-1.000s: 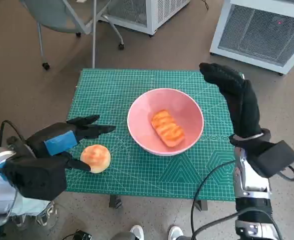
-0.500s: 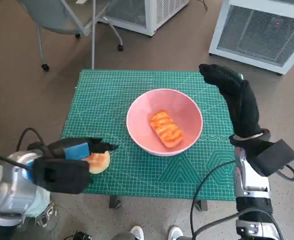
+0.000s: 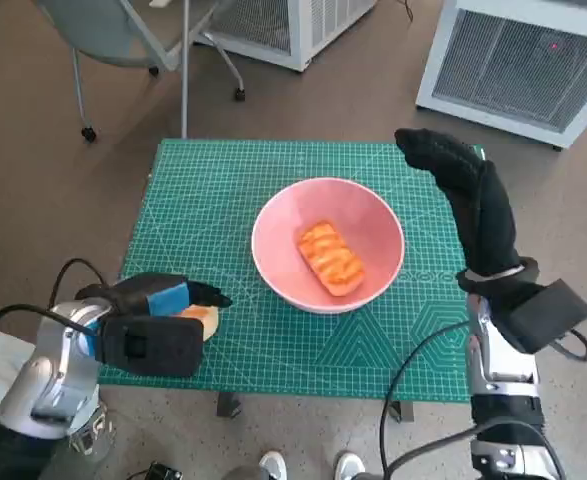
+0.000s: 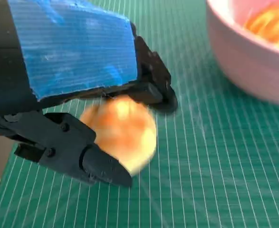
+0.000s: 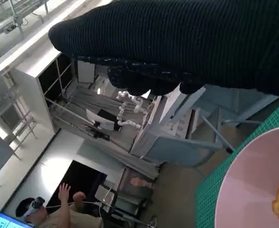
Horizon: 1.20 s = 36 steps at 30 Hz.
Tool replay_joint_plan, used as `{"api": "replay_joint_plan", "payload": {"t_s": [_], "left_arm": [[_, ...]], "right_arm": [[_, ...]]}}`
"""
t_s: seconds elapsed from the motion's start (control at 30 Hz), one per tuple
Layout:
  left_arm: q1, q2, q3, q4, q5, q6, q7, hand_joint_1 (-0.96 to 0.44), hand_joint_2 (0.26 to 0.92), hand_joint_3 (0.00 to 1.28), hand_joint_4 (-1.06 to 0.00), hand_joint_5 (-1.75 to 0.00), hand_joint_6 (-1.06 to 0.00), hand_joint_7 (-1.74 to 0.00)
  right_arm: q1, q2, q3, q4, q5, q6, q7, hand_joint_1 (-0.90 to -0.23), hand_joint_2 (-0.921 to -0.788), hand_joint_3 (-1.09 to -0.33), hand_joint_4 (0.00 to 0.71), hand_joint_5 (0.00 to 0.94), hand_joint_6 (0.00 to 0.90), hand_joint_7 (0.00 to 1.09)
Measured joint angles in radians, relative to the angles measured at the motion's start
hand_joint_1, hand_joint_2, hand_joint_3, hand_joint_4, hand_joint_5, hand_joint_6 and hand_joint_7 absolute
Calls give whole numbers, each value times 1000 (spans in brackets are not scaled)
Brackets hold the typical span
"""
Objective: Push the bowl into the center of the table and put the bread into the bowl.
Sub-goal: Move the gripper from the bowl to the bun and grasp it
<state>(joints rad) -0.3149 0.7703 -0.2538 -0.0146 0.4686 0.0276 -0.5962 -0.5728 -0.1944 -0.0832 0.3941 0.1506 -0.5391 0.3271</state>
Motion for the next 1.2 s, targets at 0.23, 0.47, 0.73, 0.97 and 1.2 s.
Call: {"api": "replay_joint_plan", "payload": {"t_s": [0.23, 0.47, 0.73, 0.97, 1.2], "left_arm": [[5, 0, 62, 3, -46, -40, 16, 1, 918, 110, -663, -1134, -563, -1286], [-27, -4, 191, -60, -125, -38, 48, 1, 920, 136, -633, -1184, -527, -1314], [-110, -48, 257, -149, -136, -25, 132, 0, 920, 151, -618, -1206, -510, -1328], [-152, -121, 213, -155, -71, -25, 209, -1, 919, 128, -642, -1278, -552, -1188], [-296, -220, 110, -110, -29, -100, 244, 0, 919, 96, -678, -1269, -593, -1113]], "right_arm": [[0, -1, -1, 0, 2, 0, 1, -633, -921, -726, 223, 1, -1, 543], [0, -2, -1, 2, 2, 0, 1, -629, -921, -728, 223, 1, -1, 541], [-1, -1, 0, 8, 2, 0, 1, -633, -921, -726, 224, 1, 0, 540], [0, -7, -4, 18, 2, -5, 1, -642, -921, -724, 223, 0, 0, 541], [-5, 4, 4, 24, 2, -9, 7, -644, -921, -722, 219, 0, -1, 537]]}}
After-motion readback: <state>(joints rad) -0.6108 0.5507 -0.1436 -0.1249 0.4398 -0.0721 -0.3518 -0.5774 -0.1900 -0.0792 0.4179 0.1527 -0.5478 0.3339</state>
